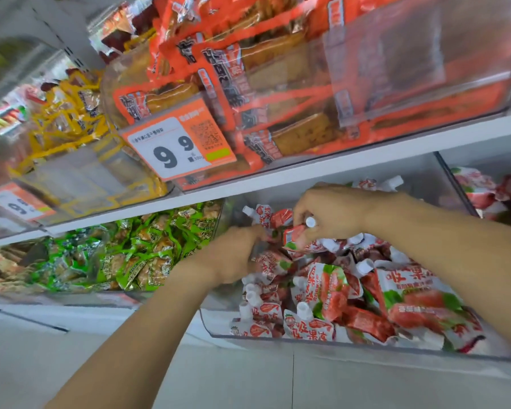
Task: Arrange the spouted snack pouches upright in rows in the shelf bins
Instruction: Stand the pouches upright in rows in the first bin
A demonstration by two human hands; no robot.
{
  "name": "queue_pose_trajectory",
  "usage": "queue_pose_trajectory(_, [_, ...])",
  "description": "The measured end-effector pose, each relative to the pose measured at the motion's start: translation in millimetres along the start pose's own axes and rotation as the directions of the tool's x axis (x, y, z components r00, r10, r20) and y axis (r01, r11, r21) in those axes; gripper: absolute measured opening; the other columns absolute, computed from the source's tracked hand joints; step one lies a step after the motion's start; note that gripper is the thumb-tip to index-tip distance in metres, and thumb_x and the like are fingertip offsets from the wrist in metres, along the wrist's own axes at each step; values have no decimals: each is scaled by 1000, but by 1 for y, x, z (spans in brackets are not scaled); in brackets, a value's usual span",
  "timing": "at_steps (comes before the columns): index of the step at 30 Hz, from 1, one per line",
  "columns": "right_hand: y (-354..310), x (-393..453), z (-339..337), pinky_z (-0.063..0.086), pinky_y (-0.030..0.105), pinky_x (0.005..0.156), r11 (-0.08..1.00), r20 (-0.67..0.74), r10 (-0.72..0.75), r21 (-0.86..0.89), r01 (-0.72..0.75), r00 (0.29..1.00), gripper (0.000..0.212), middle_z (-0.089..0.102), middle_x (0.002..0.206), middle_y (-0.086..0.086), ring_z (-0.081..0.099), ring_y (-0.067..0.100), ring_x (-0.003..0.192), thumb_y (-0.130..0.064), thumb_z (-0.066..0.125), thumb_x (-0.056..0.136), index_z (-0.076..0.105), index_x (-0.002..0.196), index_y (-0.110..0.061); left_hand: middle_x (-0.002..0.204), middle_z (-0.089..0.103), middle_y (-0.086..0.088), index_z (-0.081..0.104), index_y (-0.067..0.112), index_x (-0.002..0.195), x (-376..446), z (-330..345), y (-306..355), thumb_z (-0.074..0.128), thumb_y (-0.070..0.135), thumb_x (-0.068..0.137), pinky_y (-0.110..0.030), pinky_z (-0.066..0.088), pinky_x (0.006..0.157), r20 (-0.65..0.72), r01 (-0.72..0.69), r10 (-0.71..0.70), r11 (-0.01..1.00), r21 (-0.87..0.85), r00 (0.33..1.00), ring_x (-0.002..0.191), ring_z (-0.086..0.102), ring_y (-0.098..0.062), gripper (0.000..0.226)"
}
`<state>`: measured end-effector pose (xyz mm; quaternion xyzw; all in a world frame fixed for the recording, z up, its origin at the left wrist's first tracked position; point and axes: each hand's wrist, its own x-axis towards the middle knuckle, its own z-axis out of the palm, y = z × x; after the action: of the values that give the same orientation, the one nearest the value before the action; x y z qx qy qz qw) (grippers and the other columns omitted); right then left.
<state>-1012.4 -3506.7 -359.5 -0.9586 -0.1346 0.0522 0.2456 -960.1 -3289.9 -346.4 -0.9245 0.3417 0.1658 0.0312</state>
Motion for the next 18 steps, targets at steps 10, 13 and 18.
queue_pose_trajectory(10, [2, 3, 5, 55, 43, 82, 993, 34, -6, -121, 10, 999, 25, 69, 99, 1, 63, 22, 93, -42, 78, 77, 72, 93, -23, 107, 58, 1, 59, 15, 124, 16, -5, 7, 84, 17, 73, -22, 40, 75, 224, -77, 42, 985, 153, 974, 94, 54, -14, 56])
queue_pose_trajectory(13, [2, 2, 4, 54, 42, 87, 997, 37, -2, -76, 4, 999, 26, 68, 104, -3, 62, 20, 97, -41, 78, 78, 73, 98, -26, 113, 55, 10, 52, 24, 135, 23, -7, 7, 81, 25, 77, -21, 41, 84, 283, -68, 41, 994, 89, 958, 103, 54, -12, 65])
queue_pose_trajectory(18, [3, 2, 4, 54, 40, 87, 999, 44, 3, -53, -1, 999, 23, 70, 104, -3, 63, 19, 98, -39, 77, 81, 75, 98, -23, 145, 48, 6, 53, 27, 137, 38, -6, 11, 61, 19, 87, -32, 37, 111, 413, -14, -36, 993, 116, 910, 132, 45, -16, 52])
